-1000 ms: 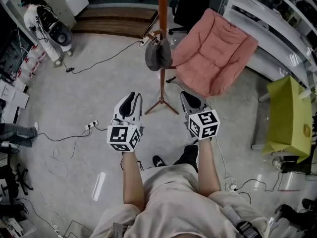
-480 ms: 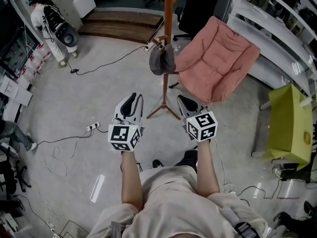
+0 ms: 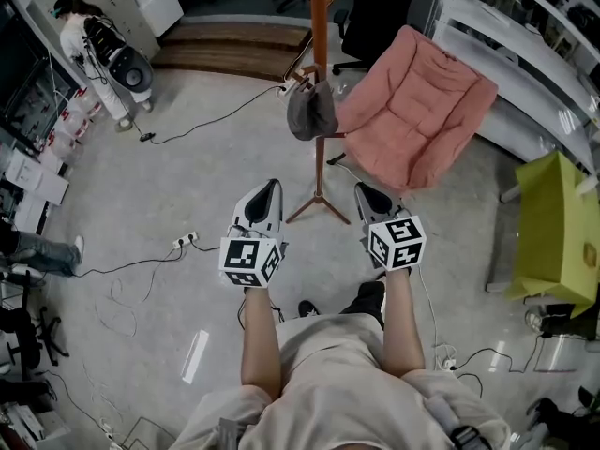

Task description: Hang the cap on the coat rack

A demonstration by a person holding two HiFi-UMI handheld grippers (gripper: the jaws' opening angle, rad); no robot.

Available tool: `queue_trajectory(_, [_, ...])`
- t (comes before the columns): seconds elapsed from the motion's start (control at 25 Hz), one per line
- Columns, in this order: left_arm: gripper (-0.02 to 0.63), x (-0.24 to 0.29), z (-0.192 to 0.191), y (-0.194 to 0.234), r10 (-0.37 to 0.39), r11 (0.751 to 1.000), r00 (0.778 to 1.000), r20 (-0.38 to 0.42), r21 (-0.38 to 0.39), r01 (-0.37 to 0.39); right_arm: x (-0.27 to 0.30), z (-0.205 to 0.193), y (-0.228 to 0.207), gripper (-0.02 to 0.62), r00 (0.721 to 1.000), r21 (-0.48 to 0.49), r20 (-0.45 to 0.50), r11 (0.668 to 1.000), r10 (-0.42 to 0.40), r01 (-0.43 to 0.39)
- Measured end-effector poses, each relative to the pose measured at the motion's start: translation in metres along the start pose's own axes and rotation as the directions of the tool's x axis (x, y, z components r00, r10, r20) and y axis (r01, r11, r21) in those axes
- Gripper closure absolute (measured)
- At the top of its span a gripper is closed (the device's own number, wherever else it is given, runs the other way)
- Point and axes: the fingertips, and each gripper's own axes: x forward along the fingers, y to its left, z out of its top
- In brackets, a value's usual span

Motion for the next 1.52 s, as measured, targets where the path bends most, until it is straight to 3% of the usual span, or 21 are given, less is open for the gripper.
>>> queue_trajectory(0.24, [0.598,-0.001,-0.026,-0.008,-0.017,0.999,0.999,-0.038,-0.041,0.016,0.002,-0.022,0.004,0.591,0.999,0.023,-0.036,1.0,0.019,-0.018])
queue_trajectory(0.56, [0.598,0.003,-0.021,-0.01,-0.022,0.999,0.999,-0.03,-0.043,0.021,0.002,-0.017,0.019,0.591,0.997,-0.008,-0.035,0.997,0.07,-0.07])
queue_trajectory(0.96, [0.598,0.001,-0.028,-0.014,-0.029,0.999,0.998,-0.055,-0.039,0.027,0.0,-0.021,0.019,0.591,0.997,-0.012,-0.046,0.998,0.068,-0.068])
queue_trajectory(1.28, [0.599,-0.005,-0.031,-0.022,-0.066,0.998,0.996,-0.064,-0.025,0.064,-0.006,-0.024,0.013,0.591,0.999,-0.011,-0.031,1.0,0.007,-0.008])
queue_trajectory(1.52, [0.598,-0.007,-0.034,-0.019,-0.057,0.998,0.996,-0.069,-0.019,0.056,-0.005,-0.024,0.01,0.591,1.0,0.001,-0.025,1.0,0.006,-0.006])
